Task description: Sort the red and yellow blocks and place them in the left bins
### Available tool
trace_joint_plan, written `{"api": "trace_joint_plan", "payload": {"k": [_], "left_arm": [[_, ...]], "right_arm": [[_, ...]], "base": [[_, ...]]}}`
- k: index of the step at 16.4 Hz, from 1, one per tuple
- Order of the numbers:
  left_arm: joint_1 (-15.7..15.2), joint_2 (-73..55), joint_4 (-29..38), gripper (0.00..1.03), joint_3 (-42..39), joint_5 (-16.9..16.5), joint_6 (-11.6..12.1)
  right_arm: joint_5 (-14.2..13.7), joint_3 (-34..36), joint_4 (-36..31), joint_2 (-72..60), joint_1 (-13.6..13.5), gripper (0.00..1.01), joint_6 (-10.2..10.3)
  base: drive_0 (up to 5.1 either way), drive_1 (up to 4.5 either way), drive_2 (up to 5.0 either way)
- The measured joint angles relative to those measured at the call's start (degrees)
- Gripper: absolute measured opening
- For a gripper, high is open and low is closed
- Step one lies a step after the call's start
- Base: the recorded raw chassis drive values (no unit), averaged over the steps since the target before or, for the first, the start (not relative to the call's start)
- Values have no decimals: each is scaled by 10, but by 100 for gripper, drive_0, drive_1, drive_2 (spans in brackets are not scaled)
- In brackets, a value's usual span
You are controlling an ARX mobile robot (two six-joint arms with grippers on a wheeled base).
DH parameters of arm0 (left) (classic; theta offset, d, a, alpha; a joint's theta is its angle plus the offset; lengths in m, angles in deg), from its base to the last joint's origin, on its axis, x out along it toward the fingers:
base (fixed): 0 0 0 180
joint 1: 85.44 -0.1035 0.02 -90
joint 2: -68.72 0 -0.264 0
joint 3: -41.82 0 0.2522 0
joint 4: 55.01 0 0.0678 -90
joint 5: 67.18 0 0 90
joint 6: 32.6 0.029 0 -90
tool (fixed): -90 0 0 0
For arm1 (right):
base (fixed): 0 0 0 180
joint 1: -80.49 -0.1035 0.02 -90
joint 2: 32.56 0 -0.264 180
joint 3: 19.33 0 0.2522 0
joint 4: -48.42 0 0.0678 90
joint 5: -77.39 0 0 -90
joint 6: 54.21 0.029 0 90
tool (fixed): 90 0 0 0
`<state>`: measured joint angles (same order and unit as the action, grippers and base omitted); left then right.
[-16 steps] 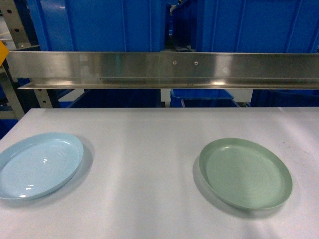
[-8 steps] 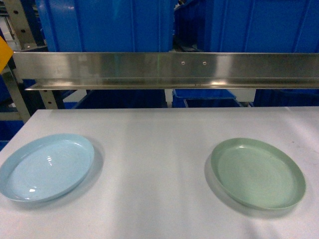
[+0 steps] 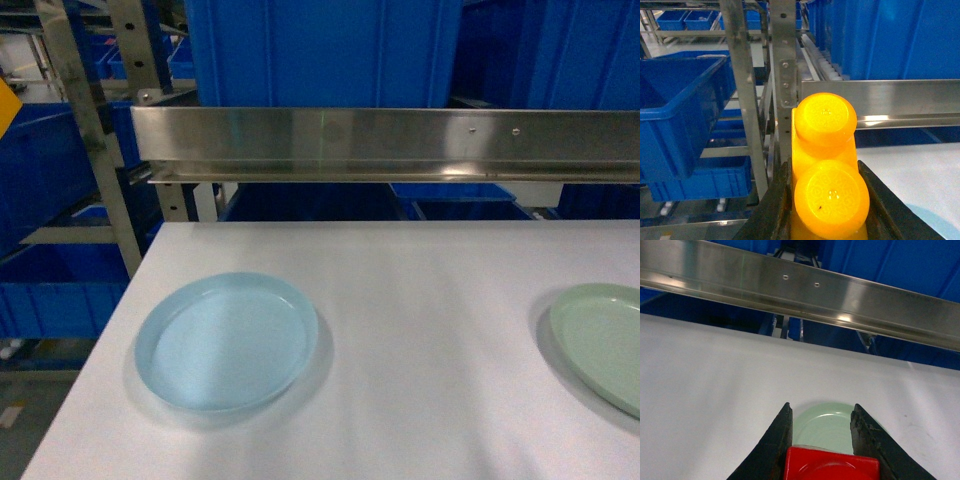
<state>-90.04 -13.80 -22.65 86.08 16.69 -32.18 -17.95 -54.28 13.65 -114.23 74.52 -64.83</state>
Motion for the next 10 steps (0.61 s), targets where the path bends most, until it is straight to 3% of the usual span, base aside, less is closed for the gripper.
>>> {"api": "trace_joint_plan", "payload": {"k": [10], "left_arm": [[0,0,0,27,0,1,0]], "right_arm": [[0,0,-1,0,0,29,0]], "base": [[-495,241,241]]}}
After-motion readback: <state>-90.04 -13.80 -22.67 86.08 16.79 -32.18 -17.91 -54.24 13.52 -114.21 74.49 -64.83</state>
